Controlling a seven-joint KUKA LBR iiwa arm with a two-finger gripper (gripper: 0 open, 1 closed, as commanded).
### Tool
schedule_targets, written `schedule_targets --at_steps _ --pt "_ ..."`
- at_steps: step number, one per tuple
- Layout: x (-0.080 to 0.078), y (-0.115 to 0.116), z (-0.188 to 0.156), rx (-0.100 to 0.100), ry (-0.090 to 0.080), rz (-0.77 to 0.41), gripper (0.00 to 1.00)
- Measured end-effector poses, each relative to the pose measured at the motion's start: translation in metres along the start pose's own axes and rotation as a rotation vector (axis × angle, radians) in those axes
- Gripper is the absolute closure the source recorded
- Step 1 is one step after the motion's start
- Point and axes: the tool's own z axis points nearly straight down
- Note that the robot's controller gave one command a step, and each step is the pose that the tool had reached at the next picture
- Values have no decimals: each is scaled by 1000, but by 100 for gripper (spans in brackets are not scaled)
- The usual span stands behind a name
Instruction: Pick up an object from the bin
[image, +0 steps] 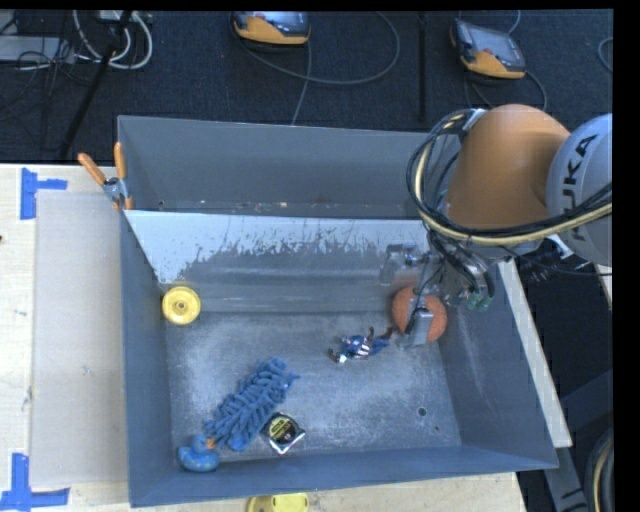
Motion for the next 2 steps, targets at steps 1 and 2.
schedule_targets --at_steps 1,2 --pt "-1 0 -5 0 -8 -1 0" --pt "7 14 39 0 -12 81 0"
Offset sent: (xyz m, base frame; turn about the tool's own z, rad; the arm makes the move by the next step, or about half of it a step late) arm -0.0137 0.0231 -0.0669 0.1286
